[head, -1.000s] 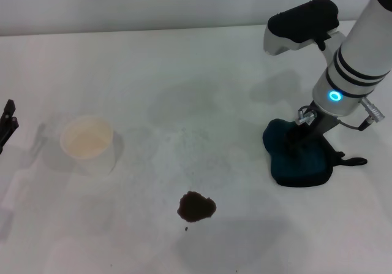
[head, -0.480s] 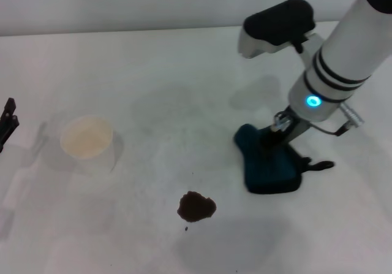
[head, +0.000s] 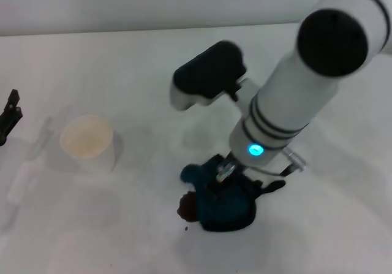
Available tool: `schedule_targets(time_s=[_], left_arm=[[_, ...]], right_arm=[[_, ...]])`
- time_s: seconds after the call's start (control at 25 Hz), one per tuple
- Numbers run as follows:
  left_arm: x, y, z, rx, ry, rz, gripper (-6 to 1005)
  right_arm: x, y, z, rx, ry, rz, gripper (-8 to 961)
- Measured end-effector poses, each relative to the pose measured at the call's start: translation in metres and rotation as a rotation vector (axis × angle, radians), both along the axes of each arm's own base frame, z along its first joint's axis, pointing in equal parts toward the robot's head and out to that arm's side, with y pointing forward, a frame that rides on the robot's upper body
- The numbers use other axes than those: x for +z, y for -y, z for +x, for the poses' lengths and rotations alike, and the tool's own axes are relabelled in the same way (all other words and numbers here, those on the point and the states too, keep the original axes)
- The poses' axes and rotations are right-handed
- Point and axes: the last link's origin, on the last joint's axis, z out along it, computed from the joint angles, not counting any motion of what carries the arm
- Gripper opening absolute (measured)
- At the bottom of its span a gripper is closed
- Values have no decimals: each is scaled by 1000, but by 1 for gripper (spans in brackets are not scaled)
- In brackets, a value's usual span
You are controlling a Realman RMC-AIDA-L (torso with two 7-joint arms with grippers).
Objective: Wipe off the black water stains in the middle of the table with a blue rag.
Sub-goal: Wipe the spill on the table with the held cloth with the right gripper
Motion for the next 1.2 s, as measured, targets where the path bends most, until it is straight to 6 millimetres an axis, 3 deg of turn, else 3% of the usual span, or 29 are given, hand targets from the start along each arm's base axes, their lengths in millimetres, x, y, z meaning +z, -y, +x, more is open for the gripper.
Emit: schedule_targets(time_s=[0.24,0.52,0.68,1.0,1.2], left_arm=[[1,-8,4,-18,-27,4,878],[2,-14,9,-35,-31,6,879],[3,-14,8,-30,-30,13,879],[10,-12,0,7,-23,46,878],[11,-12,-1,14,-26,47,878]], right_arm=[[-27,24,-21,72,-9,-52,88],[-40,41,-35,108,-30,-76,88],[-33,32,-31,110,8,-44,87],[10,0,0,56,135,82,85],[10,1,3,48,129,72,85]])
